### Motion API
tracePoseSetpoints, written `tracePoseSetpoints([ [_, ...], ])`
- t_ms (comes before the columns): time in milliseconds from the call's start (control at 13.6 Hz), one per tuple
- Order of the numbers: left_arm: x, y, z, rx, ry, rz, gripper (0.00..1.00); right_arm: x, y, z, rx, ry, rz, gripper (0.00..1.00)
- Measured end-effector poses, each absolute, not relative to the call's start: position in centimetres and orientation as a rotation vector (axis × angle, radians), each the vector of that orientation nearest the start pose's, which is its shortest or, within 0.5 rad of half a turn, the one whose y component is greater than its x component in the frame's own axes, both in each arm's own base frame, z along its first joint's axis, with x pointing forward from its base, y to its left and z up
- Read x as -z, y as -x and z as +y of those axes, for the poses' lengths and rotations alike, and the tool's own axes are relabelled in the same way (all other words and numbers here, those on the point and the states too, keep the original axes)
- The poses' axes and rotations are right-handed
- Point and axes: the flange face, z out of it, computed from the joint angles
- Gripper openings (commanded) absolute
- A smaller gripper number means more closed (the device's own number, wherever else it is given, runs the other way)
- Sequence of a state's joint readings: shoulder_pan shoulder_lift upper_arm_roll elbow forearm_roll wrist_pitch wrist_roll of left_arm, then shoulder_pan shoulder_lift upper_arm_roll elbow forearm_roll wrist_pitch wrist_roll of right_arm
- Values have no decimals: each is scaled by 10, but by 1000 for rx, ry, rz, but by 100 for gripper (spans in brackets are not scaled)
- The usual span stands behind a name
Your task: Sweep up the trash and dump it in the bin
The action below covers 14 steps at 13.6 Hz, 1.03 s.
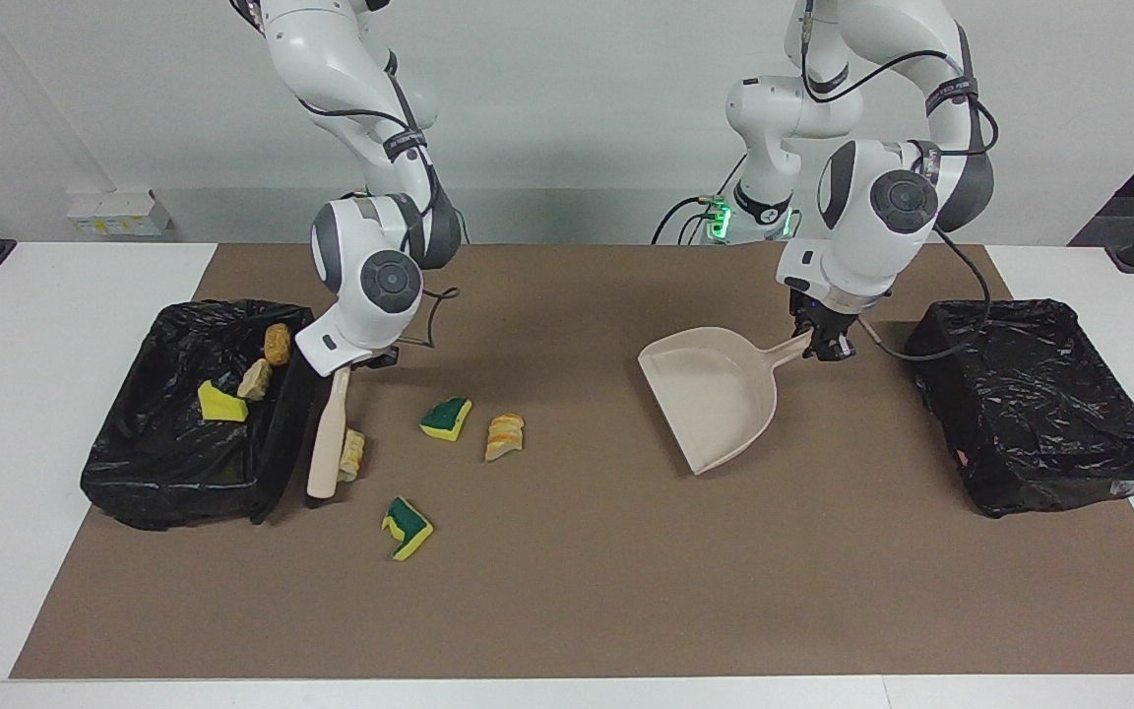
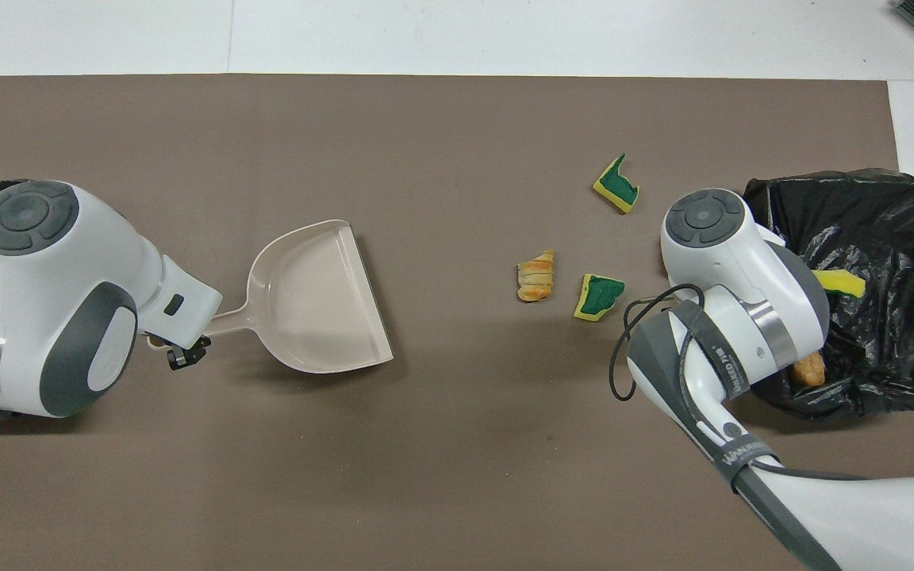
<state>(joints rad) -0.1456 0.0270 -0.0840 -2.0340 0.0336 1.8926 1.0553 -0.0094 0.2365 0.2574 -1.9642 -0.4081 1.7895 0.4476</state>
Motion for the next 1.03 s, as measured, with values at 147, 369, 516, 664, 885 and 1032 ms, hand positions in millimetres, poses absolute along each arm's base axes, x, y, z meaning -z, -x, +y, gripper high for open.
tracePoseSetpoints([
  [147,-417,-523,-122,-262,2524,1922,0,-335,-539,142,-460,3464,-7,0],
  [369,-401,-517,-135,-193,2481,1960,0,-344,-520,217,-461,3346,-90,0],
  [516,-396,-513,-135,-170,2445,2000,0,-360,-517,248,-430,3303,-108,0],
  [664,-391,-509,-138,-157,2431,2012,0,-379,-529,256,-408,3299,-67,0],
  [885,-383,-505,-143,-156,2421,2026,0,-395,-539,237,-474,3309,-2,0],
  [1032,-384,-504,-143,-150,2420,2025,0,-397,-536,230,-525,3317,13,0],
])
